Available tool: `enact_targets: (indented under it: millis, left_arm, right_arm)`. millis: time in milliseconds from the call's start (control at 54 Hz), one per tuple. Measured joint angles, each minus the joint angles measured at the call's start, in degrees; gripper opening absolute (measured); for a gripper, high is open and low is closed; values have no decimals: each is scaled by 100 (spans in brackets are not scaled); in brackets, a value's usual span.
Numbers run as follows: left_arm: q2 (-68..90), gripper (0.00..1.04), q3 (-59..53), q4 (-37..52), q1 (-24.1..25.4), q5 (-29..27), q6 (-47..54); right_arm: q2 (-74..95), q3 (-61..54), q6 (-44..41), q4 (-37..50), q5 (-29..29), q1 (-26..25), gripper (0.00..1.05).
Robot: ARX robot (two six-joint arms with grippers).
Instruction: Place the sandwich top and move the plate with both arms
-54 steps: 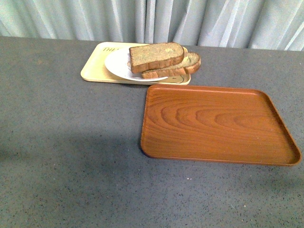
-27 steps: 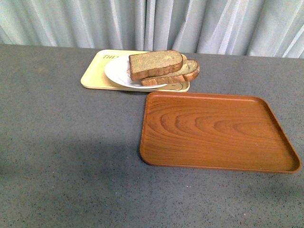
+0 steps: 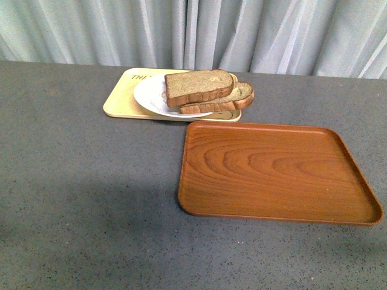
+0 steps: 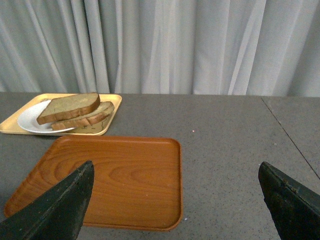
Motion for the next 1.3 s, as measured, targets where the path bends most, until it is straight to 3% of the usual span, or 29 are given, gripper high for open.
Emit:
enact_targets:
  millis: [130, 204, 648, 889, 926, 1148, 1185, 1296]
  left_arm:
    - [-219, 2, 0, -221, 0, 0, 0]
    - [-944, 2, 2, -1139, 0, -4, 4]
    - [-1161, 2, 2, -1259, 0, 0, 4]
    - [-1163, 46, 2, -1259, 0, 0, 4]
    - [-1163, 58, 2, -1259, 0, 0, 4]
    - [-1163, 93, 2, -1259, 0, 0, 4]
    - [-1163, 97, 2, -1259, 0, 0, 7]
    - [-1163, 96, 2, -1259, 0, 0, 17]
  right_arm:
    - [0, 0, 0, 0, 0, 0, 96]
    - [2, 0, 0, 0, 2, 0, 96]
    - [2, 0, 0, 0, 0, 0, 96]
    - [2, 0, 0, 0, 0, 0, 96]
    - [0, 0, 0, 0, 0, 0, 96]
    - [0, 0, 0, 0, 0, 0, 96]
    - [0, 0, 0, 0, 0, 0, 96]
    - [0, 0, 0, 0, 0, 0, 96]
